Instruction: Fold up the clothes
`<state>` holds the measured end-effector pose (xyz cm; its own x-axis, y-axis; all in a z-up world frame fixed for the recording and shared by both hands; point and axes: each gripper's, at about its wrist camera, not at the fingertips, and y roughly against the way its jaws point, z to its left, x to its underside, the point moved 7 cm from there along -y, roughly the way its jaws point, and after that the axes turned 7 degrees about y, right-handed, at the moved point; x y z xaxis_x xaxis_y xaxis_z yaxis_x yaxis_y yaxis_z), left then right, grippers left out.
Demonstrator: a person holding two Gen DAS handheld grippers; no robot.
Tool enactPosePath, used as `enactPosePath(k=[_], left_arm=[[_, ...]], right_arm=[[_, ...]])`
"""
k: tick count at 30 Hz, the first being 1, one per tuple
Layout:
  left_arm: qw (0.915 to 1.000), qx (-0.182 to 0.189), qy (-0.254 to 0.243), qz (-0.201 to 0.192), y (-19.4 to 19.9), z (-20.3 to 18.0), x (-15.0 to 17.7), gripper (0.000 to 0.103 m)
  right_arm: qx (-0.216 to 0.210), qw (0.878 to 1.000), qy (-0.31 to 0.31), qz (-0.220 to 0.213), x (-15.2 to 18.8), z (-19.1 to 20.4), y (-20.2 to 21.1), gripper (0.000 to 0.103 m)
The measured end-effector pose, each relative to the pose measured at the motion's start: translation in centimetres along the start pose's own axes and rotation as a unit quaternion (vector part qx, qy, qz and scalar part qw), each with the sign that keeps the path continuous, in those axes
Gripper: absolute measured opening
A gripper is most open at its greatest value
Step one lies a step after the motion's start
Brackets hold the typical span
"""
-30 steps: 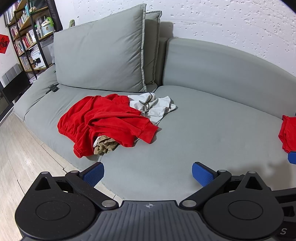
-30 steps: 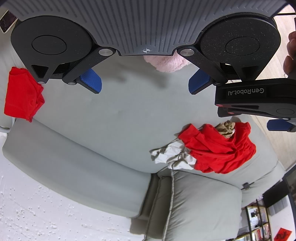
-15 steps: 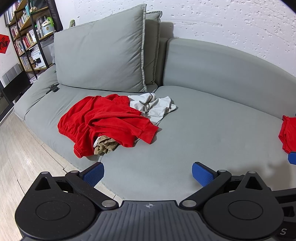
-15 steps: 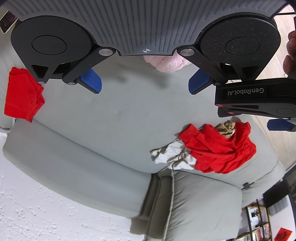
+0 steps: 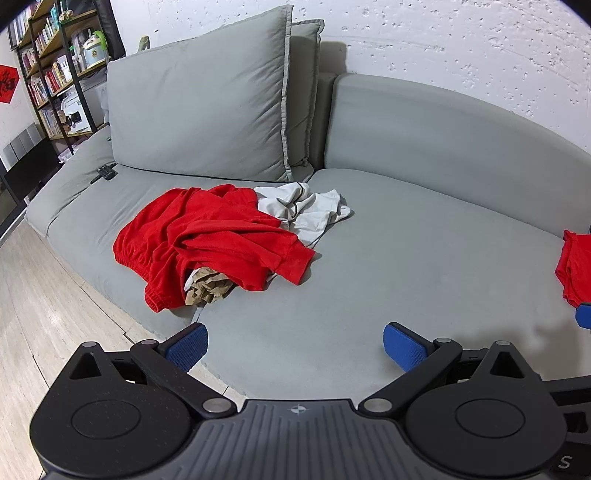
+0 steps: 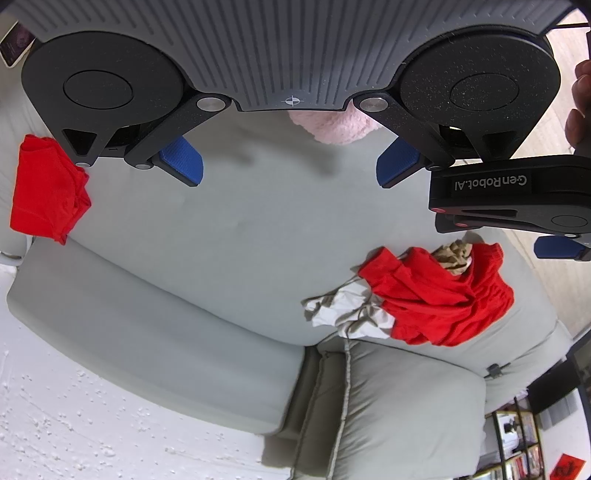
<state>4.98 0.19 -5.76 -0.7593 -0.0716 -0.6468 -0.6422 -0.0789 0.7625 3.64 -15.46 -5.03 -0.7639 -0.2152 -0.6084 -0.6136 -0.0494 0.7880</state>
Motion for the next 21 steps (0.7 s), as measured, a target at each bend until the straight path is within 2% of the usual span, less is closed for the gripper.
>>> enactPosePath(k=[13,21], left_arm=[[0.9999,-0.003,0.010,0.011,-0.8,0.5,0.6,0.101],[0.9987,-0.015,0.042,0.027,-2.7,3.2,1.2,0.102]], right_arm=[[-0.002,1.000,0.014,0.006,0.1,0.6,-0.8,0.103],[-0.009,0.999,0.053,0.008,-0.7,2.7,-2.2,0.103]])
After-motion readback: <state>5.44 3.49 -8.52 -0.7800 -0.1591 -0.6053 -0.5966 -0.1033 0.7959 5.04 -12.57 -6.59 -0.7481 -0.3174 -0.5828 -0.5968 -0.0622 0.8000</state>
